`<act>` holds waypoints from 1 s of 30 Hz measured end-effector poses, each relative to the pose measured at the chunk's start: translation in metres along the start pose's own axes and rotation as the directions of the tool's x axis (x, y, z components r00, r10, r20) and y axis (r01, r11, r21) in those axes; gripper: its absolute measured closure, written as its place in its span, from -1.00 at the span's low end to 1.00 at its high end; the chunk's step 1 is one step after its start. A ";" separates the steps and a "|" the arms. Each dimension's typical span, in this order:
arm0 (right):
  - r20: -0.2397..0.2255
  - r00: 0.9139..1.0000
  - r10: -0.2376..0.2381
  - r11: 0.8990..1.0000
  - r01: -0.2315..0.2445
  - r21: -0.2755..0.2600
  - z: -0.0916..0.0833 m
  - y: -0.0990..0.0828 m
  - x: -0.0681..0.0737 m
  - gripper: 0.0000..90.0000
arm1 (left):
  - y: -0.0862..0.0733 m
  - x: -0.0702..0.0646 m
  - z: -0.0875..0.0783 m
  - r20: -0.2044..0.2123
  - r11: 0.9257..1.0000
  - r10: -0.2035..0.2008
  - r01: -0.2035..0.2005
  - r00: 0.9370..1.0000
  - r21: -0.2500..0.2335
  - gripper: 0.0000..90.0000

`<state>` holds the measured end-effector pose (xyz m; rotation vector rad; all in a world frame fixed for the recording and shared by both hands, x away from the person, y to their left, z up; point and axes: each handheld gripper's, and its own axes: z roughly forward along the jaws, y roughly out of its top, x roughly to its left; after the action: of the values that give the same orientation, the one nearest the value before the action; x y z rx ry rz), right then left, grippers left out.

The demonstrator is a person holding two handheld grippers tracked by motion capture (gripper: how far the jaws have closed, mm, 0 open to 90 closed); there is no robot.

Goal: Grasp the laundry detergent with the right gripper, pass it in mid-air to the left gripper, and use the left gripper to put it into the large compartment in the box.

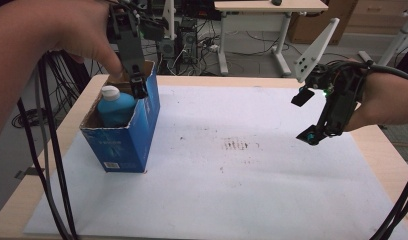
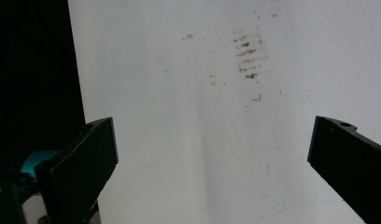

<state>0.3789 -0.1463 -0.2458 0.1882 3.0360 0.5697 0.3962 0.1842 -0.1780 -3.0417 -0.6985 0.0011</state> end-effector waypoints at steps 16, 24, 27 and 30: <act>0.004 0.999 -0.042 0.988 0.041 0.151 0.010 0.014 -0.004 -0.99 | 0.039 -0.022 0.021 0.043 0.987 0.163 -0.162 0.986 -0.022 -0.96; -0.005 0.999 -0.040 0.981 0.040 0.191 0.016 0.011 -0.008 -0.99 | 0.051 -0.026 0.027 0.035 0.981 0.191 -0.190 0.981 -0.036 -0.96; -0.007 0.999 -0.044 0.980 0.045 0.192 0.016 0.011 -0.009 -0.99 | 0.052 -0.026 0.027 0.038 0.979 0.201 -0.200 0.979 -0.037 -0.96; -0.010 1.000 -0.030 0.978 0.031 0.206 0.017 0.009 -0.009 -0.99 | 0.055 -0.026 0.028 0.038 0.979 0.202 -0.201 0.979 -0.040 -0.96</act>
<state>0.3896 -0.1334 -0.2580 0.1468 3.0948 0.2521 0.3961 0.1240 -0.2075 -3.1405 -0.3927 0.0565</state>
